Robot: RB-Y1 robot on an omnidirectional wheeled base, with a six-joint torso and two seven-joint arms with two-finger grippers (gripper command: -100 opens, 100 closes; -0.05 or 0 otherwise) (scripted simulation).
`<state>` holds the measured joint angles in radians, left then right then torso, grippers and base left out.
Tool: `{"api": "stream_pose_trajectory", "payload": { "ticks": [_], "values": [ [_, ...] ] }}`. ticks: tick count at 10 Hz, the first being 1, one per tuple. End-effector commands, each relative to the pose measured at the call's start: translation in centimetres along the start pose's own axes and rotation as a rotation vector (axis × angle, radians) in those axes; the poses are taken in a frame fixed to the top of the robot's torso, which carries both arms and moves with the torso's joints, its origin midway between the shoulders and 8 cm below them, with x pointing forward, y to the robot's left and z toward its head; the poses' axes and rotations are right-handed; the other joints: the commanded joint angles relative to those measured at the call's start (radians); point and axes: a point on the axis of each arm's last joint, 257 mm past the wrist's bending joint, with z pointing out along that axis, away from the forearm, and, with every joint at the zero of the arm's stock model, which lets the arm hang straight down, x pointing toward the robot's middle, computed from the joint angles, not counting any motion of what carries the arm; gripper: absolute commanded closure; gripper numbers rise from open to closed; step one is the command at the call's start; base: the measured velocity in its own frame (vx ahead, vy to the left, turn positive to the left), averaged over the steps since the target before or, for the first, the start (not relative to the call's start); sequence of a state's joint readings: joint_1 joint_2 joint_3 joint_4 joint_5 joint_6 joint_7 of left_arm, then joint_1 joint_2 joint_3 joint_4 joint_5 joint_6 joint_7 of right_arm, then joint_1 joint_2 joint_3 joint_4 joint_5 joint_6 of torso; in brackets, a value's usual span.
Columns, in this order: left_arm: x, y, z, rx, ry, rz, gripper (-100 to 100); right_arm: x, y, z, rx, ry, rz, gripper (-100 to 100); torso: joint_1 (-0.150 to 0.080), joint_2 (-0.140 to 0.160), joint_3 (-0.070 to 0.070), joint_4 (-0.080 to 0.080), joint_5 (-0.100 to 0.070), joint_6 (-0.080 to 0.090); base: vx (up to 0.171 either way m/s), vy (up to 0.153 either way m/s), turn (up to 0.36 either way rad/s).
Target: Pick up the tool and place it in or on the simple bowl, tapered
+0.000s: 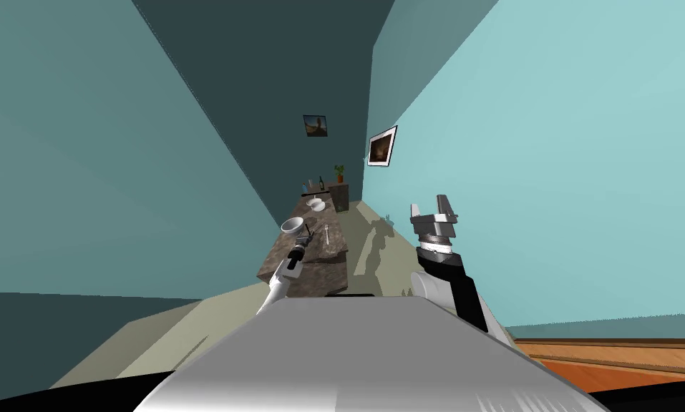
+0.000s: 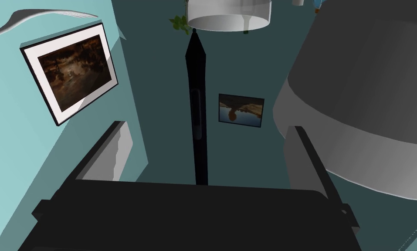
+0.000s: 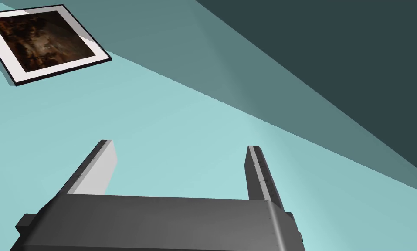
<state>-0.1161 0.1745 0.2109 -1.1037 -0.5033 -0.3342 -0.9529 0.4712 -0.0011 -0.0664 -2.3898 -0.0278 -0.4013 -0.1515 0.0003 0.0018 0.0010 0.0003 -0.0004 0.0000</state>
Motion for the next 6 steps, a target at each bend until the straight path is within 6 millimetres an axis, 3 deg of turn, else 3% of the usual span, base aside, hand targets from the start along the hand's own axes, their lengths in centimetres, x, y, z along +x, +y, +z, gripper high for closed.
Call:
{"api": "stream_pose_trajectory", "payload": {
  "ticks": [1, 2, 3, 4, 5, 6],
  "values": [
    [0.2, 2.9, -0.1, -0.041, 0.002, 0.011, -100, 0.0, 0.0, 0.0, 0.000, 0.000, 0.000, 0, 0.000, 0.000, 0.000, 0.000, 0.000, 0.000, -0.058, -0.020, -0.265],
    [0.1, 3.1, -0.1, -0.045, -0.001, -0.003, -100, 0.0, 0.0, 0.0, 0.000, 0.000, 0.000, 0, 0.000, 0.001, 0.001, 0.000, 0.000, 0.001, -0.045, -0.016, -0.134],
    [0.1, 5.6, -0.3, -0.081, 0.002, 0.012, -100, 0.0, 0.0, 0.0, 0.000, 0.000, 0.000, 0, 0.000, 0.001, 0.001, 0.000, 0.000, 0.000, -0.048, -0.038, -0.238],
    [0.0, 5.8, -0.3, -0.086, -0.002, -0.004, -100, 0.0, 0.0, 0.0, 0.000, 0.000, 0.000, 0, -0.001, 0.001, 0.001, 0.000, 0.000, 0.000, -0.042, -0.028, -0.146],
    [-0.1, 8.4, -0.5, -0.122, 0.000, 0.010, -100, 0.0, 0.0, 0.0, 0.000, 0.000, 0.000, 0, -0.001, 0.001, 0.000, 0.000, 0.000, 0.000, -0.053, -0.025, -0.259],
    [-0.2, 8.5, -0.6, -0.128, -0.004, -0.006, -100, 0.0, 0.0, 0.0, 0.000, 0.000, 0.000, 0, -0.001, 0.001, 0.001, 0.000, 0.000, 0.001, -0.043, -0.015, -0.143]
  ]
}}
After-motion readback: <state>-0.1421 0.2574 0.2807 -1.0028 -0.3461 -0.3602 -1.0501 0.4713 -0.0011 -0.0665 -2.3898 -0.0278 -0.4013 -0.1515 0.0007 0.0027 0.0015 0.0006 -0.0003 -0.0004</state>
